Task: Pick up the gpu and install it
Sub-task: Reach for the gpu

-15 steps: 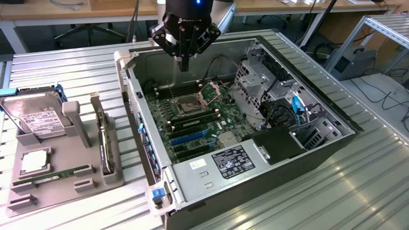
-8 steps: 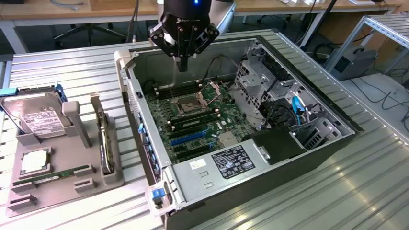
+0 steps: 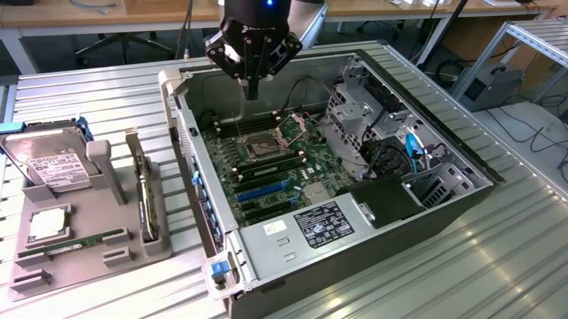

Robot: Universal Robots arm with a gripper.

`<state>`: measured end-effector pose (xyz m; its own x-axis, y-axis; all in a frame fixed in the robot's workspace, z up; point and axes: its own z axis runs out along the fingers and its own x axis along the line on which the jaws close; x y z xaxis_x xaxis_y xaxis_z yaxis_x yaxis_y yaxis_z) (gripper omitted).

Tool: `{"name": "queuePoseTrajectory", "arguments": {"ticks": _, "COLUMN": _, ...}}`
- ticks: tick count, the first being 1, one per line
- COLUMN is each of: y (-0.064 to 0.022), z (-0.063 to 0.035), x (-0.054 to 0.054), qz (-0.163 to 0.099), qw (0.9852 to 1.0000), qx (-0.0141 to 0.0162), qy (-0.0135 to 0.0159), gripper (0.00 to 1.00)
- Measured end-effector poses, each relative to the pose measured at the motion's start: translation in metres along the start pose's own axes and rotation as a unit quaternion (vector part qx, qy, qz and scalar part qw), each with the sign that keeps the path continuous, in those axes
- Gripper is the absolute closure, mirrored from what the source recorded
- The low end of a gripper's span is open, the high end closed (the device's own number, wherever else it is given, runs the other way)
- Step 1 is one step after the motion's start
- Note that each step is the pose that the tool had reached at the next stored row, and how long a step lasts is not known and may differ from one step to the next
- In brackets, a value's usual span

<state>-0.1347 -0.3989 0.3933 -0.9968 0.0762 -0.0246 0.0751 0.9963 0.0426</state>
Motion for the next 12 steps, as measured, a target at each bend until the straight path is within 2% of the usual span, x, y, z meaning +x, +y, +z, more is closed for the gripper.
{"name": "queuePoseTrajectory", "arguments": {"ticks": 12, "y": -0.0002, "z": -0.0001, "x": 0.0029, "qz": 0.000, "qw": 1.0000, "qx": 0.0012, "qy": -0.0001, "gripper": 0.89}}
